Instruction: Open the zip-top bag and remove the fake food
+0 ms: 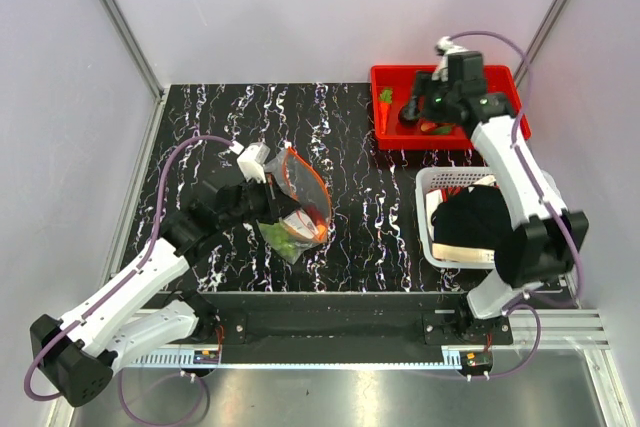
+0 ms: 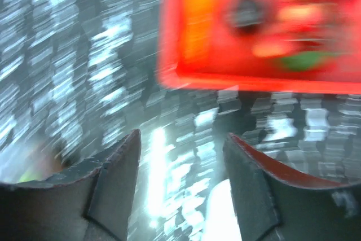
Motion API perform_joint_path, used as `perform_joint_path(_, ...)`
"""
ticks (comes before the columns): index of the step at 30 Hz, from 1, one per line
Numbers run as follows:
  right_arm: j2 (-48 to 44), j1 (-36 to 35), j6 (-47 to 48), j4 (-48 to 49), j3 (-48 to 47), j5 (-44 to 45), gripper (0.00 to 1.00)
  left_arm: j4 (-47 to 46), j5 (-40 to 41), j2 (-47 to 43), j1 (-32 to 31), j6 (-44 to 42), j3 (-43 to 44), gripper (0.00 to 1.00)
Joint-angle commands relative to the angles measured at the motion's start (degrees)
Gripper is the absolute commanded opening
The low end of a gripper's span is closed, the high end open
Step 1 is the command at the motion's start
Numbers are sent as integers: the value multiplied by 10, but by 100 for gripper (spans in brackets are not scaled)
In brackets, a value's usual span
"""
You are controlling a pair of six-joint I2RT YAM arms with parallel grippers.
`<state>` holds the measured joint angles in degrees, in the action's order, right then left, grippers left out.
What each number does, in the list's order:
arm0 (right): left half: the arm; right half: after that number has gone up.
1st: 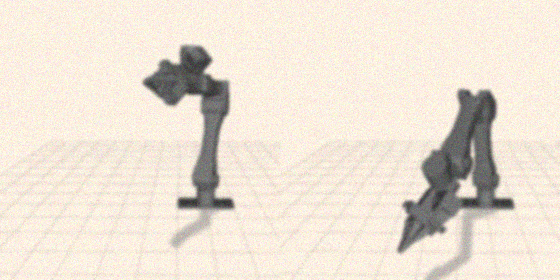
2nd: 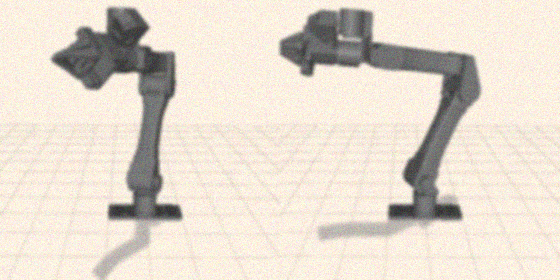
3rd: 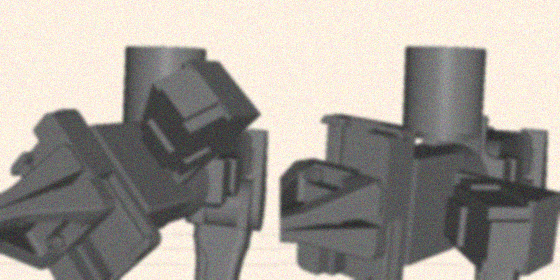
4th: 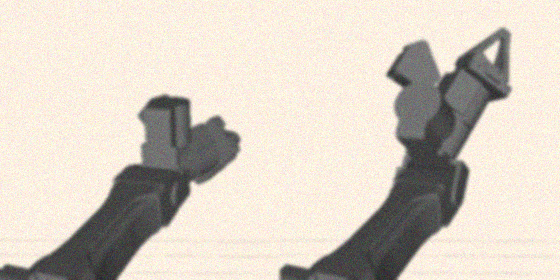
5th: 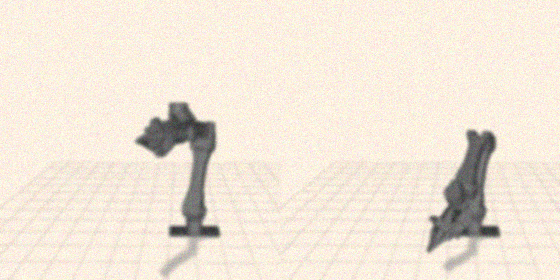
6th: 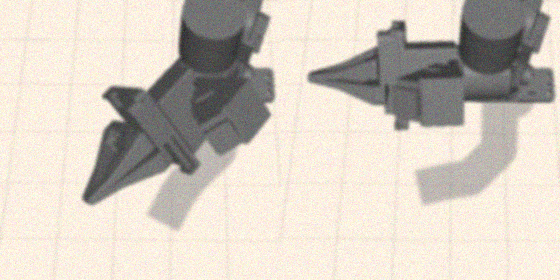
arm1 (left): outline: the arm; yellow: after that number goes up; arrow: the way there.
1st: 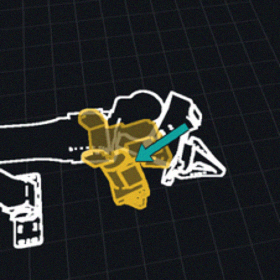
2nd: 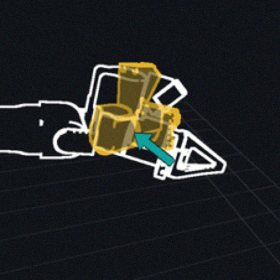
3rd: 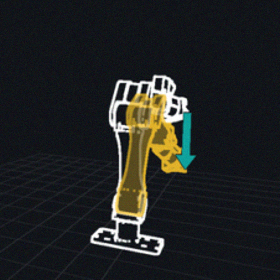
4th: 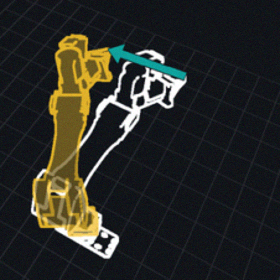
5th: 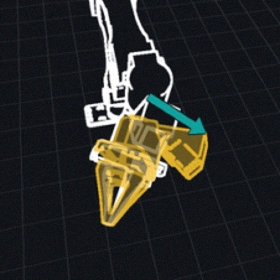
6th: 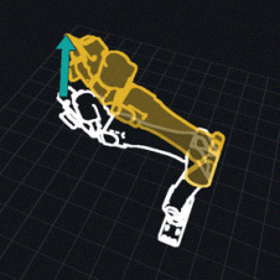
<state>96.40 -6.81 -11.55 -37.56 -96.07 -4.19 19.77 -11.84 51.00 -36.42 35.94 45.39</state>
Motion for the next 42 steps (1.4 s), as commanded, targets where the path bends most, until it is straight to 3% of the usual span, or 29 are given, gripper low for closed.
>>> perform_joint_path(1,-99,-114,-11,-8,62,-59,64,-43,-21,1,3,10,16,0)
perform_joint_path(8,-138,-275,-51,-16,71,-106,42,-68,-34,5,4,31,3,0)
perform_joint_path(13,-91,-377,-57,-50,37,-95,39,-87,-35,8,4,42,-6,0)
perform_joint_path(24,-26,-399,-78,-17,104,-97,24,-93,-44,9,4,51,-5,0)
perform_joint_path(30,5,-402,-80,9,141,-105,25,-105,-55,23,3,58,-3,0)
perform_joint_path(37,13,-402,-88,39,179,-101,43,-122,-66,39,3,64,-8,0)
perform_joint_path(42,19,-402,-113,76,217,-132,51,-134,-70,51,3,70,-20,0)
